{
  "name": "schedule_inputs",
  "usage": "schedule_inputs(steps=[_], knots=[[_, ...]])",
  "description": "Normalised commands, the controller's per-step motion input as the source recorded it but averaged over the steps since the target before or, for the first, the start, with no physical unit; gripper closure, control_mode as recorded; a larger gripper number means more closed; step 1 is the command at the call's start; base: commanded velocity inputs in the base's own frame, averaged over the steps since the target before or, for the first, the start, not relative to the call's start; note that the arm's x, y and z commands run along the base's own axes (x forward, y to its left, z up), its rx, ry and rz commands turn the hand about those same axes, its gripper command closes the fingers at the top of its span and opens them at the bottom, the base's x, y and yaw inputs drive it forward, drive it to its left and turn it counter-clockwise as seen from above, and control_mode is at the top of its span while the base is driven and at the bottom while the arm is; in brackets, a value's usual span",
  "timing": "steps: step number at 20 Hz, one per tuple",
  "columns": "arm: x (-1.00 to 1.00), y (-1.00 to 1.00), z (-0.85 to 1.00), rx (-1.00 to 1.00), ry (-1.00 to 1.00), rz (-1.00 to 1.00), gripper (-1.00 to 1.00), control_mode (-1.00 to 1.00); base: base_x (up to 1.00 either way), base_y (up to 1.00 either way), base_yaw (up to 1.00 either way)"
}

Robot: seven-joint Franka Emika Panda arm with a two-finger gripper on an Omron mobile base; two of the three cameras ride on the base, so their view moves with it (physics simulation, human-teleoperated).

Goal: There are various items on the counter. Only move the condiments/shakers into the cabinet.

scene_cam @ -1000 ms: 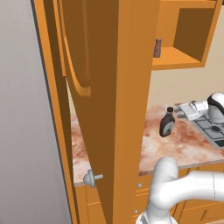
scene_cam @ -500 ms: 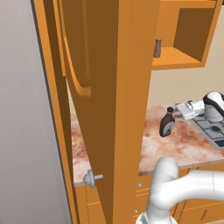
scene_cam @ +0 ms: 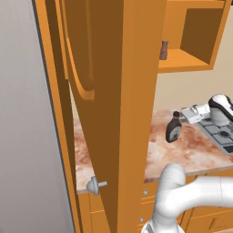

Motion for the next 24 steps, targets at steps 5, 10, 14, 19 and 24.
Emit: schedule_inputs(steps=[5,10,14,19,24], knots=[[0.00,0.16,0.00,0.00,0.00,0.00,-1.00,-1.00,0.00,0.00,0.00],[0.00,0.03,0.00,0.00,0.00,0.00,-1.00,-1.00,0.00,0.00,0.00],[0.00,0.00,0.00,0.00,0.00,0.00,-1.00,-1.00,0.00,0.00,0.00],[-0.05,0.00,0.00,0.00,0.00,0.00,-1.00,-1.00,0.00,0.00,0.00],[-0.03,0.00,0.00,0.00,0.00,0.03,-1.00,-1.00,0.00,0.00,0.00]])
